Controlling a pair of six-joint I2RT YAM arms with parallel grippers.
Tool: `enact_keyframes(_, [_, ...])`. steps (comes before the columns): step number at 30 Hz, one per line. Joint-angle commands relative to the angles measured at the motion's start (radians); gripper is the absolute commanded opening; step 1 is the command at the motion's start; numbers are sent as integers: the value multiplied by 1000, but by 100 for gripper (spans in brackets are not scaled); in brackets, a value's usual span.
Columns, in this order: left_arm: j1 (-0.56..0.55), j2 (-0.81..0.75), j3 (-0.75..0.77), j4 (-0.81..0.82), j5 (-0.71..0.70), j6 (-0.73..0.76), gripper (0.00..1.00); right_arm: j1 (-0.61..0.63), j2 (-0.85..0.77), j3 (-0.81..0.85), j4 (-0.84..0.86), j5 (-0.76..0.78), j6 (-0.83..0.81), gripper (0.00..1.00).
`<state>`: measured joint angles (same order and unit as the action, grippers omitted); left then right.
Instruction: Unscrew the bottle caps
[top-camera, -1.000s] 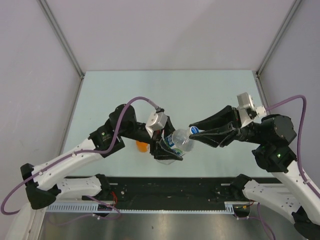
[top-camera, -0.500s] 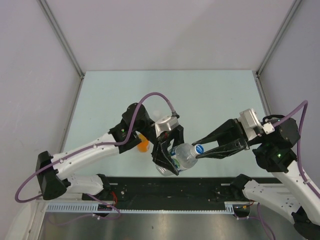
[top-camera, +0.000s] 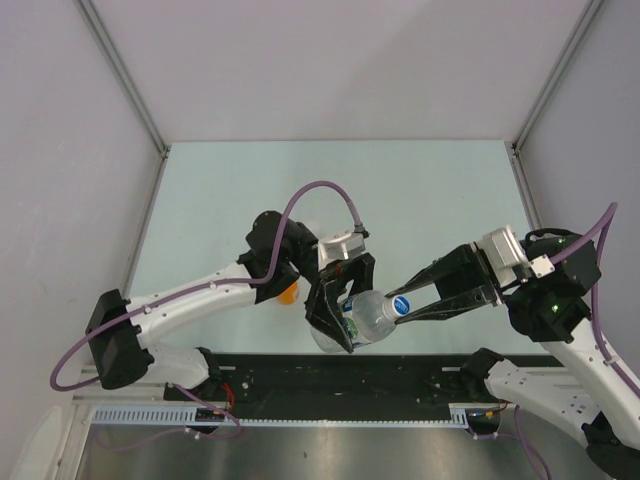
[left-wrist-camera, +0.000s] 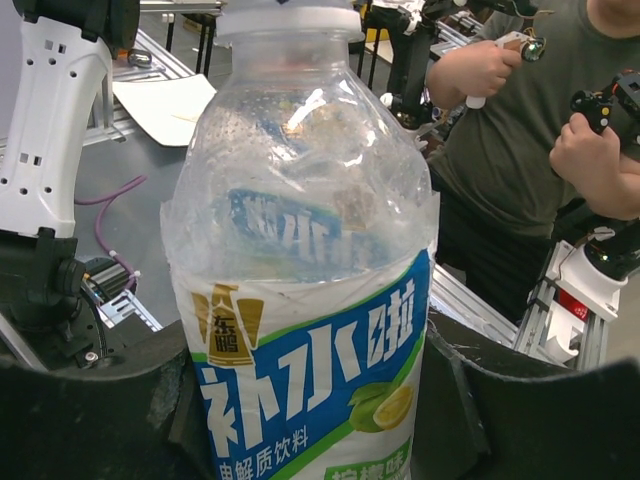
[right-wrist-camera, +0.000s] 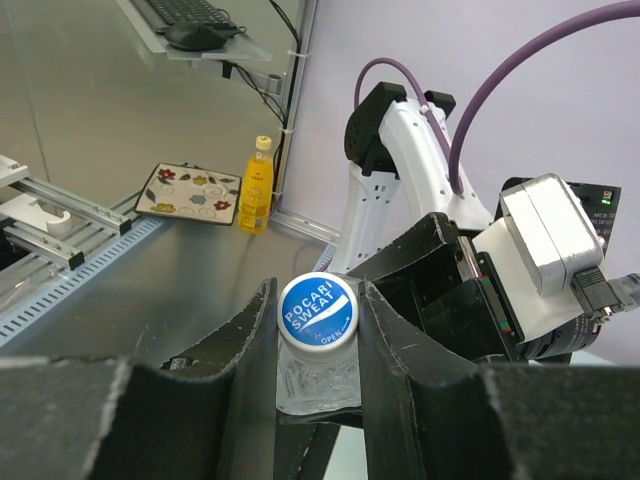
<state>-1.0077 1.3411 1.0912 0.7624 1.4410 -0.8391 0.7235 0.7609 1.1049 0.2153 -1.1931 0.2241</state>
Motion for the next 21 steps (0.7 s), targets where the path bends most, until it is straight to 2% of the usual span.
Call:
enact_keyframes(1, [9, -43, 33, 115, -70, 35, 0, 7, 26, -14, -119, -123, 15, 0])
enact_keyframes(3, [9, -54, 47, -12, -76, 133, 0, 1, 26, -14, -123, -85, 29, 2])
enact_keyframes(6, [9, -80, 79, -243, -102, 306, 0, -15, 20, -14, -142, -15, 46, 17])
enact_keyframes(8, [9, -95, 101, -369, -117, 398, 0, -24, 17, -14, -139, -3, 58, 18])
enact_keyframes(11, [11, -108, 104, -420, -145, 440, 0, -32, 12, -13, -137, 32, 75, 18])
enact_keyframes(16, [11, -115, 102, -491, -195, 488, 0, -39, 12, -14, -139, 69, 89, 41])
enact_keyframes(20, [12, -122, 101, -532, -228, 526, 0, -44, 9, -13, -149, 95, 86, 52])
enact_keyframes(21, [11, -125, 101, -538, -231, 529, 0, -44, 9, -14, -149, 98, 86, 59])
